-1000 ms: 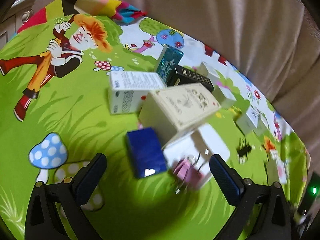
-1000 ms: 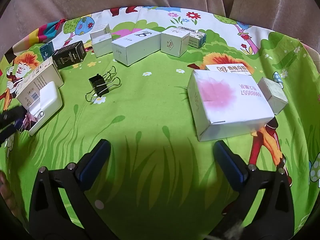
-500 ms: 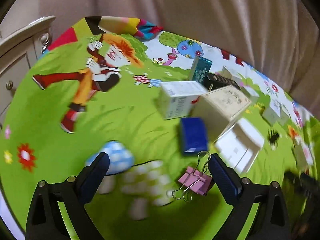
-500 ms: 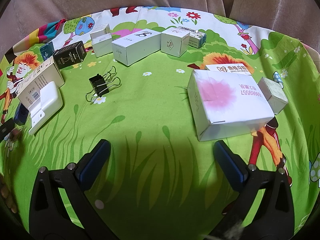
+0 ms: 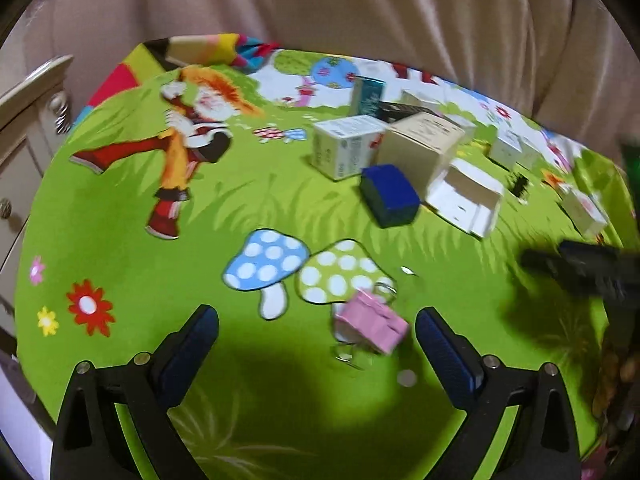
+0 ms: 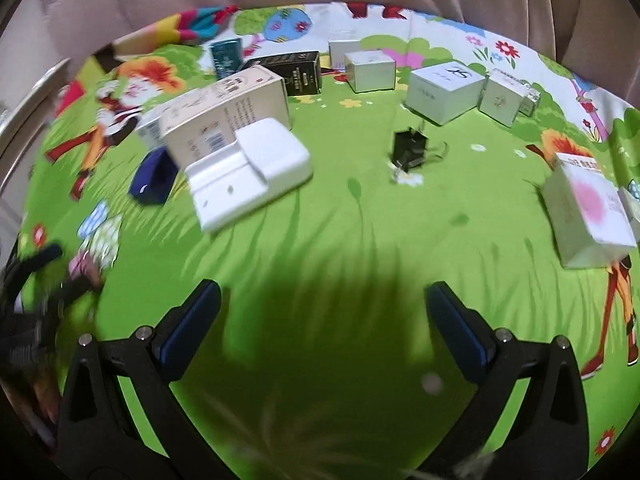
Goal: Organize rigid objects
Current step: 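Grasp the white plastic tray with the right gripper while the left gripper approaches the pink clip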
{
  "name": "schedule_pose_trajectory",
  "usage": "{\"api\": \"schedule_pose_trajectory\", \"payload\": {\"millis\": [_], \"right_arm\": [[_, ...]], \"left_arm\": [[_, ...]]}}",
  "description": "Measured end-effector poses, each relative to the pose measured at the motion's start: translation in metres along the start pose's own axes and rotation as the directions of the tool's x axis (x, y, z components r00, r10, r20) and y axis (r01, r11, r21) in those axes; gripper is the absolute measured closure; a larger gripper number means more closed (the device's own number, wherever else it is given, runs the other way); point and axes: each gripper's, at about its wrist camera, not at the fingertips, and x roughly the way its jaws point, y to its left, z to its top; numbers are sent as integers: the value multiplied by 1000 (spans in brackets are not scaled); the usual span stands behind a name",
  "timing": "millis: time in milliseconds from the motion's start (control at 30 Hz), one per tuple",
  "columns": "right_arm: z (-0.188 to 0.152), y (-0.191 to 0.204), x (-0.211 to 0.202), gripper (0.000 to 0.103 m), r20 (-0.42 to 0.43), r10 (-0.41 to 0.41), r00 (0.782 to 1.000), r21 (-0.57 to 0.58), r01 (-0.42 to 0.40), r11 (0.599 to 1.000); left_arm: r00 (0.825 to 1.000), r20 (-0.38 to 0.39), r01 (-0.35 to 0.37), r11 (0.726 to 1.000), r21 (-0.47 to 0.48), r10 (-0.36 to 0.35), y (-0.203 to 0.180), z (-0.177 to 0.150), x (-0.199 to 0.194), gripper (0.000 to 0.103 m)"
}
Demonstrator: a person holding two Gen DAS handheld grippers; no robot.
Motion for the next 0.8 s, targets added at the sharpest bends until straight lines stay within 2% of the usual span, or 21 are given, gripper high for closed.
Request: {"api": "schedule_pose_trajectory", "payload": {"millis": [67, 133, 267, 333, 400, 467, 533, 600, 667, 700, 767, 800], "right_arm": [[17, 1, 7, 0, -12, 25, 1000, 113, -23, 993], [32, 10, 16, 0, -34, 27, 999, 168, -21, 986], [52, 36, 35, 0, -46, -42, 998, 223, 51, 974], [65, 36, 44, 0, -35, -89, 995, 319, 95, 943], [76, 39, 52, 0, -39, -122, 992, 364, 128, 922], [90, 51, 66, 0, -63, -160, 985, 316, 172, 933], [99, 65, 80, 0, -88, -245, 965, 200, 259, 945], [92, 68, 78, 3, -46, -210, 977, 107, 214, 971], [76, 60, 63, 19, -12, -161, 987, 39, 161, 986], [66, 53, 54, 22, 4, -146, 989, 16, 146, 989], [46, 36, 36, 36, 26, -110, 994, -30, 111, 993], [37, 23, 29, 36, 31, -106, 994, -48, 108, 993]], "left_arm": [[1000, -9, -9, 997, 75, 10, -10, -3, 4, 3], [999, 2, -32, 991, 134, 32, -16, -8, 4, 2], [999, 5, -32, 995, 94, 32, -6, -8, -2, 3], [1000, 4, -13, 997, 71, 13, -2, -9, -7, 3], [1000, 5, 14, 998, 67, -15, -1, -9, -10, 3], [1000, 6, 7, 996, 93, -7, -8, -10, -11, 3], [1000, 13, 10, 992, 124, -11, -16, -9, -13, 3], [999, 33, 18, 988, 154, -23, -19, -5, -19, 3], [998, 59, 9, 984, 179, -20, -19, -1, -25, 3], [998, 68, 5, 984, 180, -18, -17, 0, -27, 3], [998, 58, 17, 987, 157, -26, -12, 3, -25, 3], [998, 48, 32, 990, 135, -39, -8, 4, -23, 3]]}}
